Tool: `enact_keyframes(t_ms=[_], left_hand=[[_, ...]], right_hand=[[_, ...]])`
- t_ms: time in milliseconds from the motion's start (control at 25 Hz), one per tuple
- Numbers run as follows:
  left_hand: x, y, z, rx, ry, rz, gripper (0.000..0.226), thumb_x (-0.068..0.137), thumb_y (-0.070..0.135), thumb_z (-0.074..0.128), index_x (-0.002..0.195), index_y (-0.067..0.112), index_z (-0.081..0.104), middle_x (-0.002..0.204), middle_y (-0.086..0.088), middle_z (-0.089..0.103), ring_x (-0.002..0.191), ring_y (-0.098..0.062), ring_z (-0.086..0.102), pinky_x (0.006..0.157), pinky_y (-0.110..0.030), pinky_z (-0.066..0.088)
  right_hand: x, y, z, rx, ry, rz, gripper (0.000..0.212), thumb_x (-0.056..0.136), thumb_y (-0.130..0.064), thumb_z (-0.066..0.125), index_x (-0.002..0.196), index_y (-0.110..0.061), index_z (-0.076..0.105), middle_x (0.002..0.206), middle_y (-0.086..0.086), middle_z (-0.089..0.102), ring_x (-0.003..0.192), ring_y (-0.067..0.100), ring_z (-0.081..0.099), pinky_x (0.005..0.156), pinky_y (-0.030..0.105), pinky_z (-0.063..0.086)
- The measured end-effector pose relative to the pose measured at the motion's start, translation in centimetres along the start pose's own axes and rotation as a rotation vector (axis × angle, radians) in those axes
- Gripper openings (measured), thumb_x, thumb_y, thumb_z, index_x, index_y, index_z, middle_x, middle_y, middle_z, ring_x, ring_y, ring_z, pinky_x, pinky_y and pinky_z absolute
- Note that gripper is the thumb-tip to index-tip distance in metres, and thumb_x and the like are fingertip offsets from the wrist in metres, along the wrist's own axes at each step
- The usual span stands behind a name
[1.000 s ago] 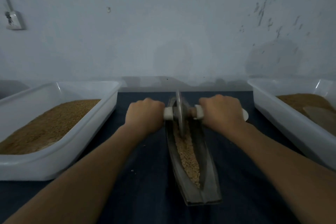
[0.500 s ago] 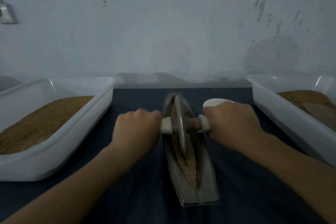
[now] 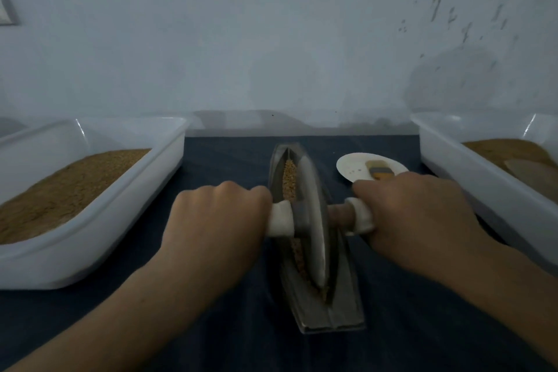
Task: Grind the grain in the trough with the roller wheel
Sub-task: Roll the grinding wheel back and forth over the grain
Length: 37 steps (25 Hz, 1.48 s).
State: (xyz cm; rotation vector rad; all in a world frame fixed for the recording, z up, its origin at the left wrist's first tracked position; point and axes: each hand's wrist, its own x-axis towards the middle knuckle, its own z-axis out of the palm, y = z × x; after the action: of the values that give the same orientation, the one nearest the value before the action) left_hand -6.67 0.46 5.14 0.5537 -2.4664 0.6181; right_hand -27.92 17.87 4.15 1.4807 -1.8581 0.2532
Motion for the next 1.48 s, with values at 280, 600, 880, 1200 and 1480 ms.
enact_keyframes(t_ms=[280, 600, 880, 1200, 1480], left_hand=[[6.5, 0.3, 2.2, 0.079, -0.247, -0.150, 0.005, 0.090, 0.020, 0.059, 0.095, 0.020, 0.061, 0.079, -0.001, 0.054, 0.069, -0.025, 0.056, 0.059, -0.038, 0.047], [-0.8, 0.3, 0.0, -0.009, -0.032, -0.071, 0.057, 0.051, 0.029, 0.084, 0.067, 0.027, 0.030, 0.053, 0.010, 0.018, 0.046, -0.007, 0.001, 0.048, -0.018, 0.005], [8.1, -1.0, 3.5, 0.028, -0.289, -0.141, 0.012, 0.089, 0.026, 0.061, 0.100, 0.022, 0.063, 0.086, -0.002, 0.058, 0.079, -0.027, 0.060, 0.061, -0.037, 0.037], [0.7, -0.6, 1.1, 0.005, -0.035, 0.029, 0.055, 0.049, 0.035, 0.084, 0.067, 0.032, 0.032, 0.057, 0.011, 0.011, 0.044, -0.008, 0.004, 0.047, -0.016, 0.005], [5.7, -0.7, 3.7, -0.012, -0.218, -0.197, 0.001, 0.089, 0.024, 0.057, 0.089, 0.023, 0.057, 0.071, 0.003, 0.042, 0.061, -0.021, 0.043, 0.056, -0.034, 0.034]], right_hand=[[6.1, -0.5, 3.0, 0.090, -0.404, 0.263, 0.012, 0.092, -0.035, 0.062, 0.089, -0.027, 0.053, 0.090, -0.003, 0.061, 0.088, 0.024, 0.062, 0.060, 0.032, 0.037], [1.2, 0.0, -0.6, -0.105, -0.048, -0.054, 0.044, 0.061, -0.041, 0.073, 0.064, -0.032, 0.030, 0.059, -0.015, 0.016, 0.047, 0.008, 0.011, 0.050, 0.016, 0.009], [8.0, 0.3, 4.2, 0.049, -0.394, 0.265, 0.020, 0.087, -0.036, 0.064, 0.077, -0.030, 0.048, 0.087, -0.001, 0.061, 0.075, 0.023, 0.056, 0.062, 0.033, 0.041], [1.0, 0.0, 0.9, -0.075, -0.046, 0.001, 0.035, 0.064, -0.038, 0.069, 0.067, -0.029, 0.035, 0.057, -0.007, 0.040, 0.048, 0.020, 0.028, 0.049, 0.019, 0.011], [7.6, -0.3, 3.2, -0.036, -0.370, 0.202, 0.024, 0.087, -0.036, 0.066, 0.080, -0.030, 0.043, 0.086, -0.002, 0.058, 0.079, 0.024, 0.059, 0.059, 0.031, 0.038]])
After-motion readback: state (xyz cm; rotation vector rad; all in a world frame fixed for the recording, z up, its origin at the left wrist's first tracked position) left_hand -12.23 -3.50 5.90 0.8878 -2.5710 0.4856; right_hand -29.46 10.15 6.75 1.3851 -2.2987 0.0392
